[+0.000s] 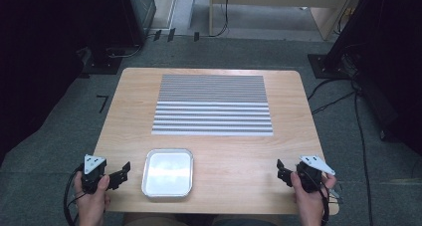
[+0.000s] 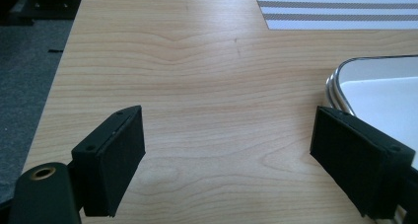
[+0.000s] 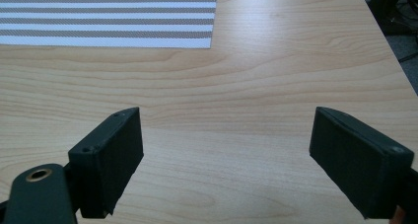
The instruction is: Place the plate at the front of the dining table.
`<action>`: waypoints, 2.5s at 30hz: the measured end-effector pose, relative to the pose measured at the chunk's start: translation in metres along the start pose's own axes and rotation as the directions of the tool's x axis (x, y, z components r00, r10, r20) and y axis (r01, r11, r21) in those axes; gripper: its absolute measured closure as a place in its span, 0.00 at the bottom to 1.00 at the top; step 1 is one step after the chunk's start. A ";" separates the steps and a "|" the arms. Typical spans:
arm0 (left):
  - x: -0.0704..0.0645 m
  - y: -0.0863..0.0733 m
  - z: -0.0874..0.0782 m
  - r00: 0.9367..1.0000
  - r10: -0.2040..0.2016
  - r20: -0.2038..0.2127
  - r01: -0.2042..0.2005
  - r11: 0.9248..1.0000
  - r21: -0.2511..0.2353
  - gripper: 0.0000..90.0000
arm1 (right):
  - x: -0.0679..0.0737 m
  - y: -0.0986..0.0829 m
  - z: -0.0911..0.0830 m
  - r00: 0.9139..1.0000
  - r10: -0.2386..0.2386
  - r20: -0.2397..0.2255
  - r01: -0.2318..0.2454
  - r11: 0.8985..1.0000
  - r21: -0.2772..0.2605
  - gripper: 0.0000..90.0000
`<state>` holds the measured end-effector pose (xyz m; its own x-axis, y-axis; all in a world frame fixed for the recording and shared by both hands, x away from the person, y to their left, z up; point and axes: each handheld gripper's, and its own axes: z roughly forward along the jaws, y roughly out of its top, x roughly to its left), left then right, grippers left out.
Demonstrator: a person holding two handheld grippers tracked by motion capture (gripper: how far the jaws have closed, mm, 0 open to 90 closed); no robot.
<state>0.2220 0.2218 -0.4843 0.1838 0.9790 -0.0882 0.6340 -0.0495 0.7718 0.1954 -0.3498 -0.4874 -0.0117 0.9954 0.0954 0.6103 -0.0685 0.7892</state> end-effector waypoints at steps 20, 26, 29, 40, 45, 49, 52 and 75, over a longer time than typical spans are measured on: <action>-0.025 -0.001 0.002 0.998 0.035 0.042 -0.036 0.999 0.009 0.15 | 0.027 0.003 -0.001 0.998 -0.027 -0.052 0.027 1.000 -0.012 0.14; -0.031 -0.001 0.003 0.998 0.041 0.047 -0.041 0.999 0.012 0.15 | 0.037 0.000 0.000 0.997 -0.042 -0.071 0.041 0.999 -0.011 0.14; -0.035 -0.002 0.003 0.997 0.047 0.054 -0.047 0.999 0.012 0.15 | 0.045 -0.001 0.001 0.995 -0.055 -0.084 0.055 0.998 -0.008 0.14; -0.043 -0.003 0.004 0.996 0.054 0.068 -0.056 0.998 0.016 0.15 | 0.064 -0.002 0.003 0.990 -0.081 -0.112 0.080 0.997 -0.007 0.14; -0.048 -0.003 0.002 0.995 0.059 0.076 -0.060 0.998 0.012 0.15 | 0.071 -0.002 0.001 0.989 -0.085 -0.123 0.083 0.996 -0.014 0.14; -0.052 -0.003 0.003 0.995 0.064 0.082 -0.065 0.998 0.014 0.15 | 0.073 -0.002 0.001 0.988 -0.085 -0.128 0.084 0.996 -0.014 0.14; -0.054 -0.003 0.003 0.994 0.070 0.085 -0.071 0.997 0.016 0.15 | 0.076 -0.002 0.001 0.987 -0.087 -0.131 0.086 0.996 -0.015 0.14; -0.069 -0.005 0.001 0.991 0.083 0.103 -0.086 0.996 0.028 0.15 | 0.116 -0.002 0.006 0.975 -0.119 -0.190 0.117 0.993 -0.023 0.15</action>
<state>0.2069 0.1540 -0.4825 0.3121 0.9460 -0.0880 0.6362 -0.1393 0.7589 0.1976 -0.2335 -0.4810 -0.2345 0.9654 0.1138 0.5861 0.0470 0.8089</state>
